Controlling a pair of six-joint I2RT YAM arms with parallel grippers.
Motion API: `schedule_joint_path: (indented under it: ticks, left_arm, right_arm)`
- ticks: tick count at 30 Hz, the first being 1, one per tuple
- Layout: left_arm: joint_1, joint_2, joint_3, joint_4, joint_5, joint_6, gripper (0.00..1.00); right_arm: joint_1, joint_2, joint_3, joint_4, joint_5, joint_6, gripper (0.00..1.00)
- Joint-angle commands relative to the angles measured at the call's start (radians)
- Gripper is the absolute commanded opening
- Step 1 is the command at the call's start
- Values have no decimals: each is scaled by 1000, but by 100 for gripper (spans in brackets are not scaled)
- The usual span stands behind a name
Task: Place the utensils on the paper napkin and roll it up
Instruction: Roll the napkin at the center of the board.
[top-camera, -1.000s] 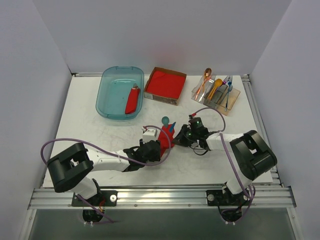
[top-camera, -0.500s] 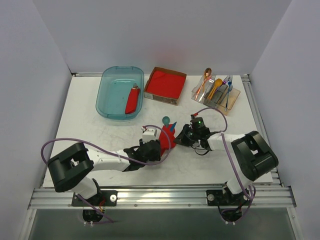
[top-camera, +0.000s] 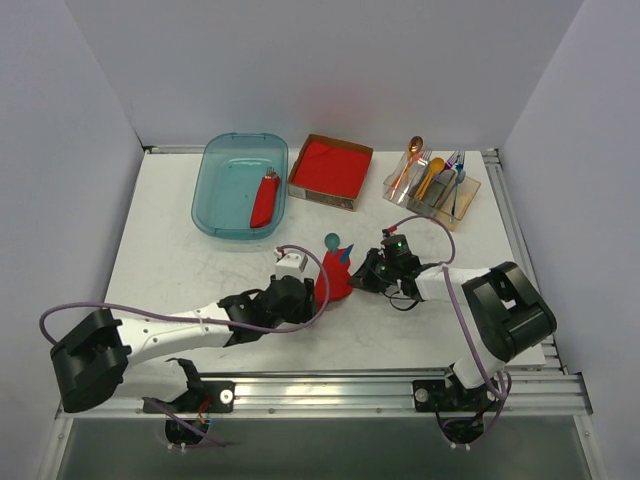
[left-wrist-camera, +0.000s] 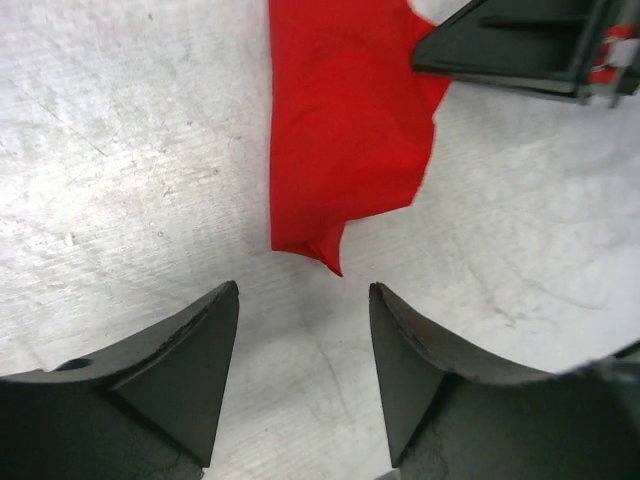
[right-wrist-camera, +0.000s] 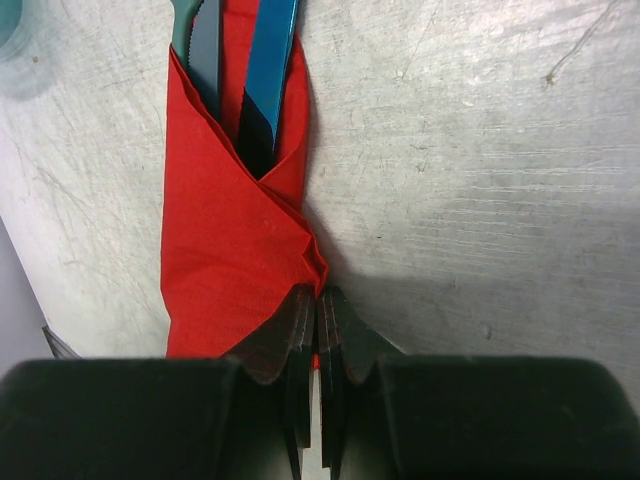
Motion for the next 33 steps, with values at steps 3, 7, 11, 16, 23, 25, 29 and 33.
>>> schedule_joint_path:
  ticks: [3,7,11,16,23,25,29,33]
  left_arm:
    - [53,-83,36,13,78,98,52]
    - [132,-58,47,125,187,145,35]
    - [169,-2,87,194,232,190,22]
    - [178,63,144,238,273,228,19]
    - [190,167,150,314,327,208,18]
    - [189,192,126,331,338,191,17]
    - [189,210,67,375,347,167,13]
    - [178,192,-16,416,341,150,12]
  right_arm:
    - [-4,-3,10,-8,16,-16,0]
    - [-4,-5,10,-11,14,-17,0]
    - [-4,-5,11,-14,16,-20,0]
    - [-4,-5,13,-12,14,-19,0]
    - [-4,0,16,-14,13,-20,0]
    - [-4,3,16,-11,13,-20,0]
    - [-4,6,11,-5,11,-20,0]
    - [-7,9,10,-2,10,-20,0]
